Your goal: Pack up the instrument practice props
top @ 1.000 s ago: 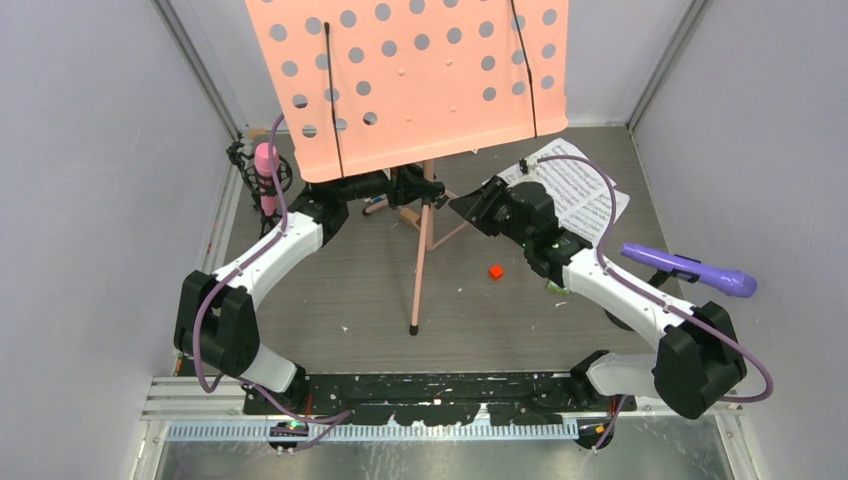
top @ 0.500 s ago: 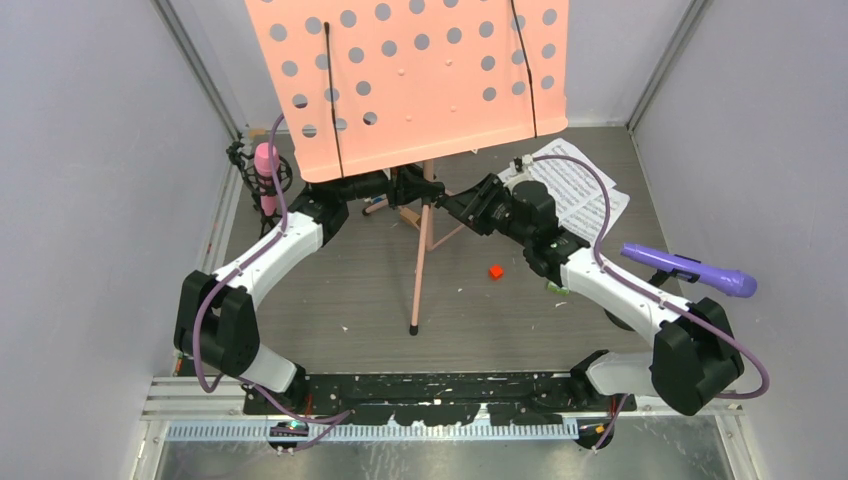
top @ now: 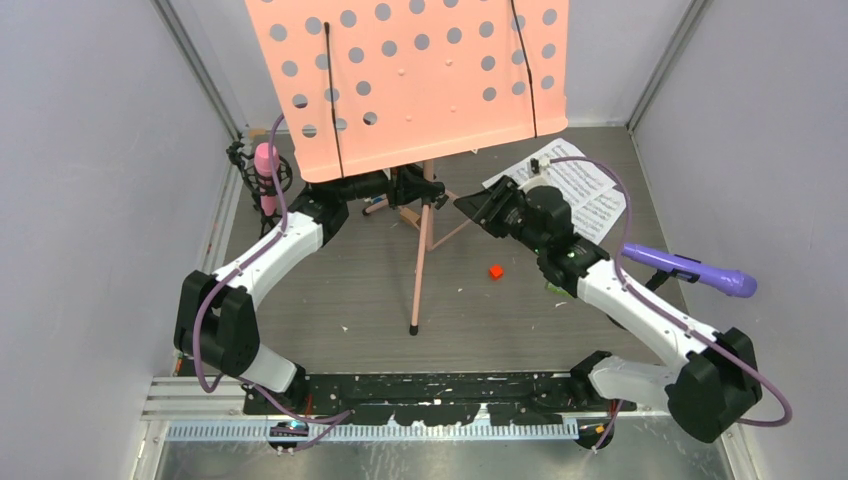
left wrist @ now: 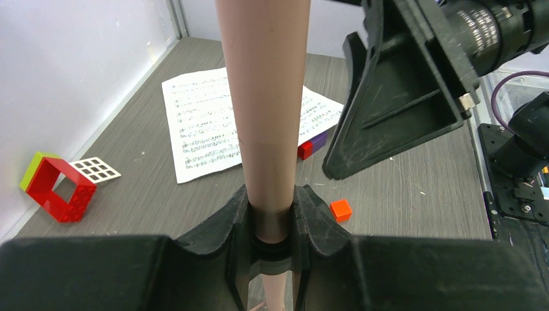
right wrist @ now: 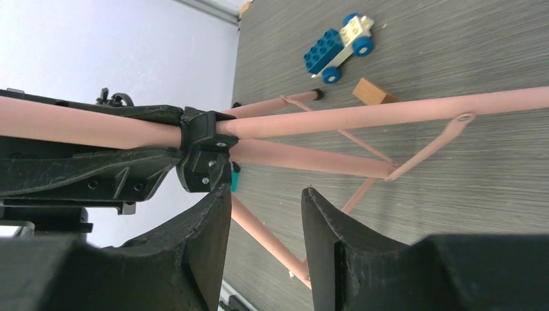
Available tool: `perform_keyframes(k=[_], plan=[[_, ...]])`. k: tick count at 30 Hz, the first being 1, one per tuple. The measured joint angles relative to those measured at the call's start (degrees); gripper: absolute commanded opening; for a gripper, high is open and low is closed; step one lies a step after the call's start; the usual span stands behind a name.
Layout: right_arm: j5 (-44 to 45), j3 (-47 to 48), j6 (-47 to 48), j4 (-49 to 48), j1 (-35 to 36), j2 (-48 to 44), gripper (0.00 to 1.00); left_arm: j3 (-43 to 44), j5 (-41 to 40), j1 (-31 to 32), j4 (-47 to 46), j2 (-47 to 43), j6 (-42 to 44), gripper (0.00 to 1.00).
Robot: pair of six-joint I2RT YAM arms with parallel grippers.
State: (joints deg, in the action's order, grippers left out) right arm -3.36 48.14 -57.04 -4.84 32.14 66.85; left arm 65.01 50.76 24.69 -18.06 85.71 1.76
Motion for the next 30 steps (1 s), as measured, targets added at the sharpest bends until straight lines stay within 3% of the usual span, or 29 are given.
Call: perform_keyframes(k=[13, 24, 30], plan=[[4.5, -6.8, 8.7, 12.6, 0.0, -14.3, 0.63, 0.0, 0.0, 0.0, 0.0, 0.0, -0.1, 0.0], [3.5, -8.2, 13.6, 22.6, 0.0, -28.9, 0.67, 0.0, -0.1, 0.0, -0.3, 0.0, -0.9, 0.18], [3.9, -9.8, 14.5, 27.5, 0.0, -35.3, 0.69, 0.0, -0.2, 0.0, -0.5, 0.0, -1.4, 0.37]])
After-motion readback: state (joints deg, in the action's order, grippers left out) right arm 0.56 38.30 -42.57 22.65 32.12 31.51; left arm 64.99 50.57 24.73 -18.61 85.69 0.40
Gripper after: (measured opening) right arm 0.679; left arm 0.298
